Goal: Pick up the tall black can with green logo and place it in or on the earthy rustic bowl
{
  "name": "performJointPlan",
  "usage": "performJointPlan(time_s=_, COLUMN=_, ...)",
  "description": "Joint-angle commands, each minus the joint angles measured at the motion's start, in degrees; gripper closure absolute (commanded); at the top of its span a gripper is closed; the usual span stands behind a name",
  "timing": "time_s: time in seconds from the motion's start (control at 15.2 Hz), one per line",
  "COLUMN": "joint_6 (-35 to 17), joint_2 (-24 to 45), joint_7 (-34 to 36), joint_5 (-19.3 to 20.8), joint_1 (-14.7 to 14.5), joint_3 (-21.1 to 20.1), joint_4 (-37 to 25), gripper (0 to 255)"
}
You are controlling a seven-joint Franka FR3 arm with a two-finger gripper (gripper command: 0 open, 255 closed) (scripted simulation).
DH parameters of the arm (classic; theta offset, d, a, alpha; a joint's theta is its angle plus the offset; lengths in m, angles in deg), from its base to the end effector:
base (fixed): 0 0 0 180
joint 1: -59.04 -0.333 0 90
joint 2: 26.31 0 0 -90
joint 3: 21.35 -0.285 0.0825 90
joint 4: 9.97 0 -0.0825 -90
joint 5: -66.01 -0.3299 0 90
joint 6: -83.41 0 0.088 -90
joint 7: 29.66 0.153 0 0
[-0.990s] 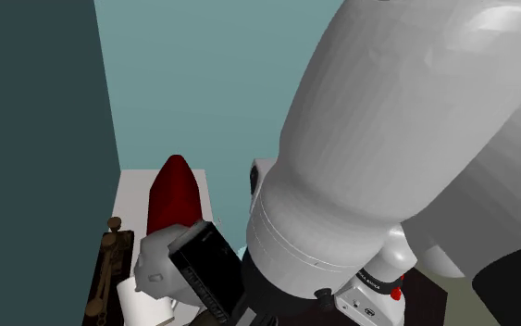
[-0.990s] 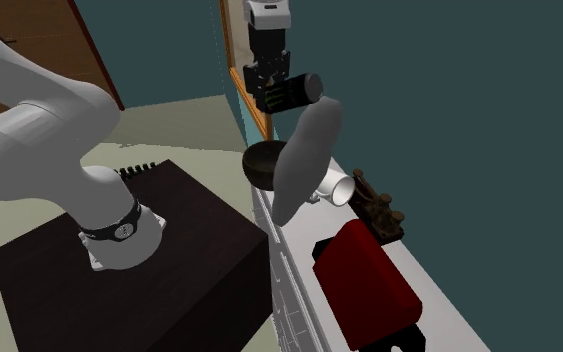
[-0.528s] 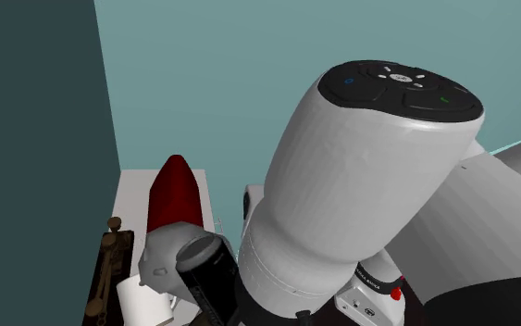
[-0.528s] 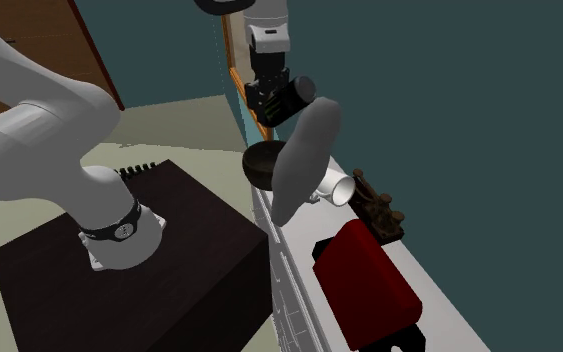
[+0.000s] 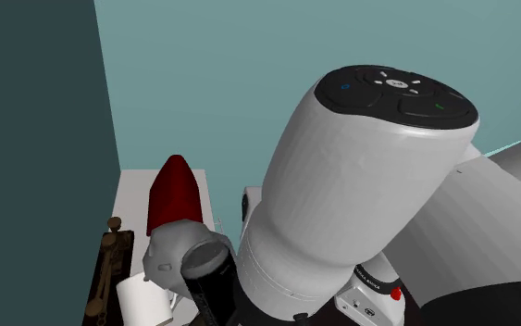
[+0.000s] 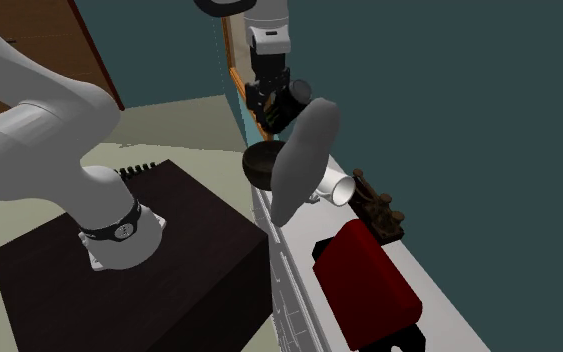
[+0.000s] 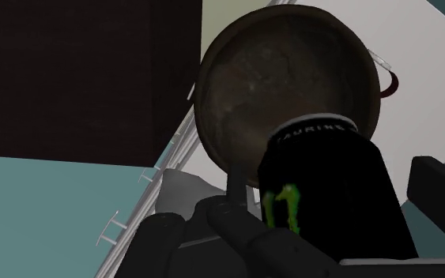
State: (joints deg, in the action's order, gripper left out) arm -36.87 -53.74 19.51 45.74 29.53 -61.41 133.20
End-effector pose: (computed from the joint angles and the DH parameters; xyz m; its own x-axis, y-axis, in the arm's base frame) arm 0.1162 0.3677 0.3651 0.9933 0.1157 0.0009 0.1157 -0.9933 -0.0071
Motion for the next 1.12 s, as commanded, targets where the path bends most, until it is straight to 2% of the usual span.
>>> performJointPlan(time_s=0.0, joint_6=0.0, joint_2=0.0, joint_7=0.0, joint_5=0.0, joint_1=0.0, joint_3=0.0, joint_4=0.0, gripper=0)
performJointPlan(time_s=0.26, joint_6=0.0, joint_2=0.0, joint_7=0.0, joint_5=0.0, joint_1=0.0, joint_3=0.0, joint_4=0.0, gripper=0)
performJointPlan(time_s=0.53, joint_6=8.1, joint_2=-3.0, joint_7=-0.3, joint_5=0.7, joint_1=-0.3, joint_3=2.8, joint_4=-5.1, gripper=0)
performJointPlan(time_s=1.06, joint_6=8.1, joint_2=-3.0, joint_7=-0.3, joint_5=0.7, joint_1=-0.3, joint_3=2.8, joint_4=-5.1, gripper=0)
